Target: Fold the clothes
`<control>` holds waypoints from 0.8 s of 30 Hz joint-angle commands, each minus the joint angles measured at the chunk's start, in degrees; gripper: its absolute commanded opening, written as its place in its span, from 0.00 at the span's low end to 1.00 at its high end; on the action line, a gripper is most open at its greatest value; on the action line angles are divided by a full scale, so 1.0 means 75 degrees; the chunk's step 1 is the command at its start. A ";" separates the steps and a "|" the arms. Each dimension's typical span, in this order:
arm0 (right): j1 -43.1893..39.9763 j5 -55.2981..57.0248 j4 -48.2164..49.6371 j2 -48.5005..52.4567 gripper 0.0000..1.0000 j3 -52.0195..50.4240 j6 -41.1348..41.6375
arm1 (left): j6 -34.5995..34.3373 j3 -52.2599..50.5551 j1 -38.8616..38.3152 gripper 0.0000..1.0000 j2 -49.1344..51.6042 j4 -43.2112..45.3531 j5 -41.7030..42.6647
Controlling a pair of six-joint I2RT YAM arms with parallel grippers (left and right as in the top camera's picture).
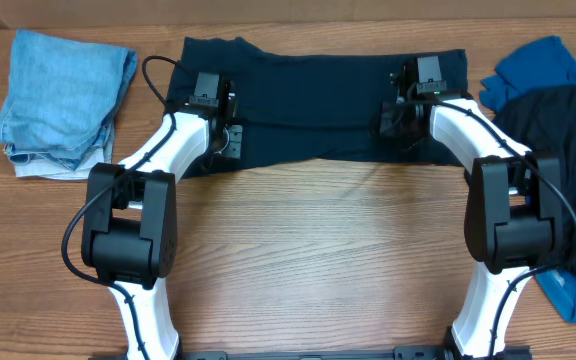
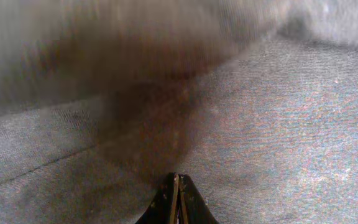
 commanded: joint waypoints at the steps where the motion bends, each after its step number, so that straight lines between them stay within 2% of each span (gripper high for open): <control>1: 0.0029 0.0326 0.0393 0.0134 0.04 0.0006 -0.0006 | 0.0070 -0.0335 0.0035 0.05 0.0201 -0.0251 -0.0137; 8: -0.0026 0.0382 0.1539 0.0207 0.04 0.0070 0.0102 | 0.0070 -0.0335 0.0035 0.06 0.0201 -0.0425 -0.0137; 11: -0.0376 0.0525 0.0356 0.0117 0.04 0.1000 0.1241 | 0.0067 -0.0335 0.0035 0.07 0.0201 -0.0542 -0.0134; 12: -0.0571 0.0530 -0.0315 0.0117 0.04 0.1416 0.1309 | 0.0064 -0.0335 0.0035 0.12 0.0201 -0.0565 -0.0131; 16: -0.0825 0.1247 -0.1547 0.0117 0.22 0.2186 0.1422 | 0.0064 -0.0335 0.0035 0.28 0.0201 -0.0560 -0.0128; 20: -0.0825 0.1673 -0.1836 0.0248 0.25 0.2177 0.1676 | 0.0064 -0.0335 0.0035 0.35 0.0201 -0.0562 -0.0117; 24: -0.0825 0.1856 -0.1763 0.0513 0.25 0.2165 0.1702 | 0.0064 -0.0335 0.0032 0.37 0.0201 -0.0600 -0.0105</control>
